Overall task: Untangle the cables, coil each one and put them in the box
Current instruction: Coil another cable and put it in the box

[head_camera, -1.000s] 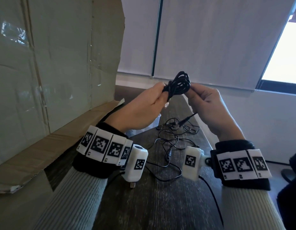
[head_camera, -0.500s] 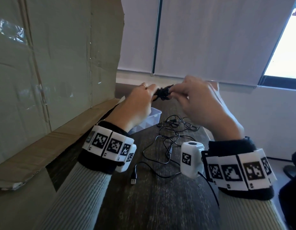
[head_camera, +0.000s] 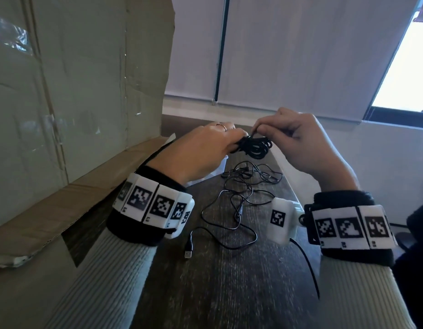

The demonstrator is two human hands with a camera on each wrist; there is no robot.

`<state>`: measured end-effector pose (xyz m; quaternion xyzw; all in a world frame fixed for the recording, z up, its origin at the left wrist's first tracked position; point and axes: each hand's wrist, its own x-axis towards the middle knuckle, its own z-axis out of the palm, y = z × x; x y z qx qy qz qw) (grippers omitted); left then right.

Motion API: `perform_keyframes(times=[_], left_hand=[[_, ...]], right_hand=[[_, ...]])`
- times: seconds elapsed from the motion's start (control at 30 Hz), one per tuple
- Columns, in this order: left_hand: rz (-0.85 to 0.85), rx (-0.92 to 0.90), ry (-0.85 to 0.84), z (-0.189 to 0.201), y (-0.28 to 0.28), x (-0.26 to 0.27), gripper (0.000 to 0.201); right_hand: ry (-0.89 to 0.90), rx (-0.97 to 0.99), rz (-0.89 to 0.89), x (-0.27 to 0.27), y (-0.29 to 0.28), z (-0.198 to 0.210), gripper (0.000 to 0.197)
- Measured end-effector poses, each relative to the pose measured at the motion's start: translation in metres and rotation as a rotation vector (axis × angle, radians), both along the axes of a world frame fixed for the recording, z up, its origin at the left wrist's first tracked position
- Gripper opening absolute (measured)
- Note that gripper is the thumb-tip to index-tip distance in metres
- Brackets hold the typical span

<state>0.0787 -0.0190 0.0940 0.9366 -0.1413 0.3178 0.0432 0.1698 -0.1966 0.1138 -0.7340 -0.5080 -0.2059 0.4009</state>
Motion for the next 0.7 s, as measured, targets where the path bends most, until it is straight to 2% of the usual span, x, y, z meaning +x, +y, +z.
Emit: perform_keyframes(times=[0.13, 0.27, 0.37, 0.47, 0.57, 0.7], left_hand=[[-0.112, -0.131, 0.113, 0.009, -0.005, -0.010, 0.026], [-0.220, -0.222, 0.219, 0.015, -0.019, -0.021, 0.014], [-0.255, -0.340, 0.204, 0.016, -0.022, -0.022, 0.016], [-0.161, -0.438, 0.062, 0.011, -0.019, -0.013, 0.020], [-0.025, -0.572, -0.168, 0.002, -0.017, -0.002, 0.017], [0.180, -0.518, -0.249, -0.004, -0.013, 0.008, 0.011]], right_hand=[[0.229, 0.045, 0.235, -0.001, -0.014, -0.004, 0.022], [0.403, 0.067, 0.319, -0.007, -0.022, -0.007, 0.028], [0.483, 0.119, 0.362, -0.008, -0.016, -0.006, 0.039], [0.422, 0.017, 0.227, -0.009, -0.007, -0.006, 0.033], [0.235, -0.148, 0.041, -0.010, 0.013, -0.007, 0.024], [0.028, -0.362, -0.139, -0.015, 0.038, -0.013, 0.017]])
